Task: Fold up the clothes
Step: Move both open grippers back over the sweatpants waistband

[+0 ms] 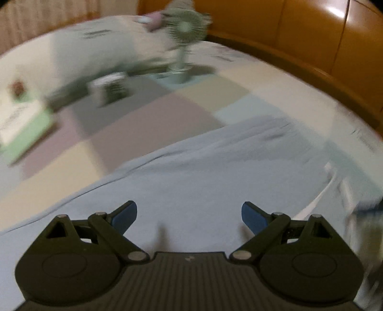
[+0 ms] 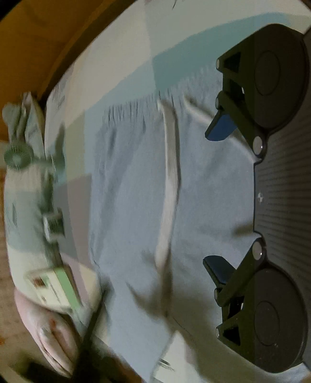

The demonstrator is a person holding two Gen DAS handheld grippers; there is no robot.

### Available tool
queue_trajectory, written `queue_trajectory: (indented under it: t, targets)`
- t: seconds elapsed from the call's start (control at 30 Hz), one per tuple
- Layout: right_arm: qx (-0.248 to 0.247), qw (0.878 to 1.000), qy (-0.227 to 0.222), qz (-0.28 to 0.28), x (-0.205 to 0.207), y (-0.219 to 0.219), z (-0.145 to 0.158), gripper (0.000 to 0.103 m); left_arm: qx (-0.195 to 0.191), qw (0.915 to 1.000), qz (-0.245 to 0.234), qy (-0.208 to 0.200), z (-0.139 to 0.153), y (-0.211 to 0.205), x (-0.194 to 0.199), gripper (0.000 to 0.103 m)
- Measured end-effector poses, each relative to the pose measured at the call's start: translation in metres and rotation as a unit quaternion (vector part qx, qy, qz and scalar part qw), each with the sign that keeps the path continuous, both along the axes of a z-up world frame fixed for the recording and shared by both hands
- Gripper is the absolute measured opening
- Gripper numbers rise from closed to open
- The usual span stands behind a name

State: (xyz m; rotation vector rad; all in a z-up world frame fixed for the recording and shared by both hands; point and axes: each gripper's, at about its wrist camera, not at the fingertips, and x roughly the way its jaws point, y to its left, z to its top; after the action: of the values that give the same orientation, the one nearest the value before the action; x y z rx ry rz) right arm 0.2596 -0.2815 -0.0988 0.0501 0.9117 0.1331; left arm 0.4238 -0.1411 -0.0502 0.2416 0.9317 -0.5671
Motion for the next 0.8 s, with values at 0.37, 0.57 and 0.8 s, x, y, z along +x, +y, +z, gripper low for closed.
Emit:
queue_trajectory:
  t: [0.37,0.57,0.8]
  targets:
    - [0.086,0.995,-0.014,0.037,-0.018,-0.016,-0.02,0.103,-0.073,0.9864,0.113,0.095,-0.067,-0.048,0.112,0.1]
    - [0.107,0.994,-0.032,0.01,-0.019,-0.037,-0.015,0.103,-0.031,0.9913,0.102,0.077,-0.06,-0.08,0.127,0.1]
    - [0.131,0.99,-0.045,-0.009,-0.027,-0.051,-0.008,0.103,-0.104,0.988,0.009,0.114,-0.031,-0.107,0.087,0.101]
